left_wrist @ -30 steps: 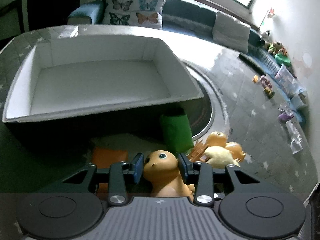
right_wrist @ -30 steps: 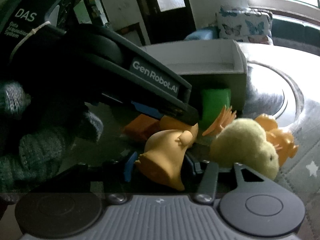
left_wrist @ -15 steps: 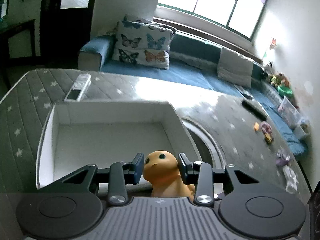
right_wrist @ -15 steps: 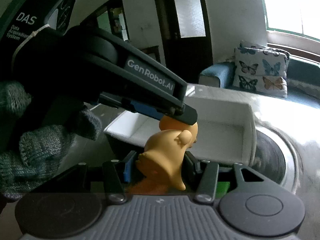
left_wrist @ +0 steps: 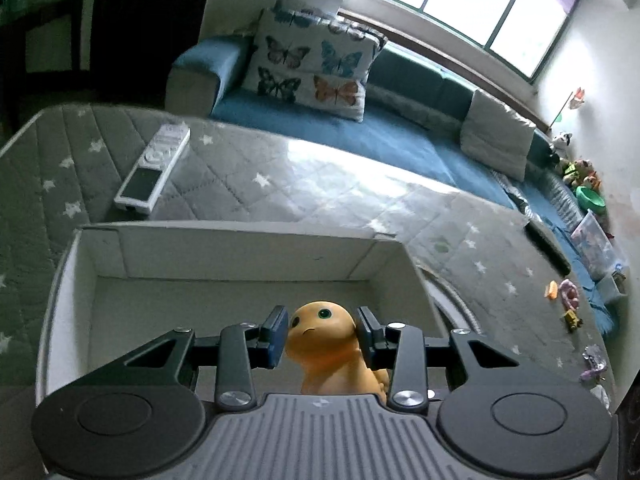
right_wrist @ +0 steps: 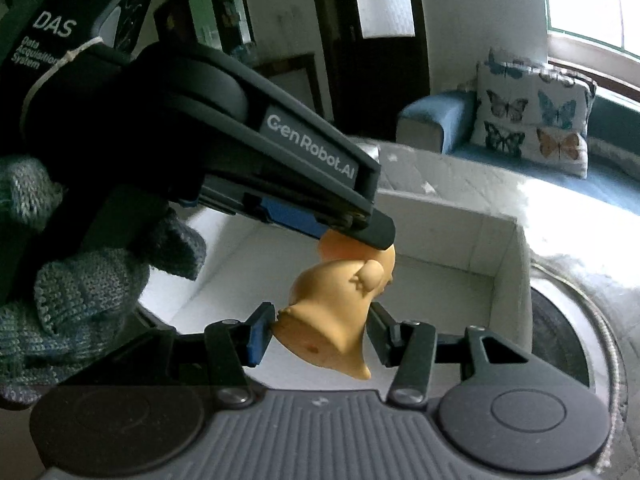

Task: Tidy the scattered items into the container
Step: 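Lift the dinosaur with the left gripper into the white box and open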

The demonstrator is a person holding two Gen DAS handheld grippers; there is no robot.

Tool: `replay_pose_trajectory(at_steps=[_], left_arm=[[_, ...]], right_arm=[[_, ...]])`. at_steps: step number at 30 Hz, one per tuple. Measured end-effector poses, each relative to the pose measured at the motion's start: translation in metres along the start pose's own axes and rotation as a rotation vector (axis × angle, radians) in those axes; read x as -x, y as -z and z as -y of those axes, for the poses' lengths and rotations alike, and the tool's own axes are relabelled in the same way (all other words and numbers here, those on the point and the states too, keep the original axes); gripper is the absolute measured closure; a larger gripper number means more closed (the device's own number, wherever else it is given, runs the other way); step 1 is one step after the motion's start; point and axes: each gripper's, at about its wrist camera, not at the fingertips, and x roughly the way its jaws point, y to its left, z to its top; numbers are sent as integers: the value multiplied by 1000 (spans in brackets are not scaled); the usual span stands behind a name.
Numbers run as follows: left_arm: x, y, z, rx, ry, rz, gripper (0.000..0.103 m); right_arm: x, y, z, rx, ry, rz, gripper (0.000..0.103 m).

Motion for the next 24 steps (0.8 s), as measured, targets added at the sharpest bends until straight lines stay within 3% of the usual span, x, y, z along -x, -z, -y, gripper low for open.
replay_pose_trajectory(at_steps=[10,17,24], left_arm=[[-37,2,-12,42,14,-71,63],[-29,5,-5,9,9,-48,65],[-6,10,4,-32,-3,6,65]], right_arm=[[-34,4,23,-37,25,-111,52],[-31,6,24,-47,33,-114,50],[-14,4,17,-17,79,-67,39]])
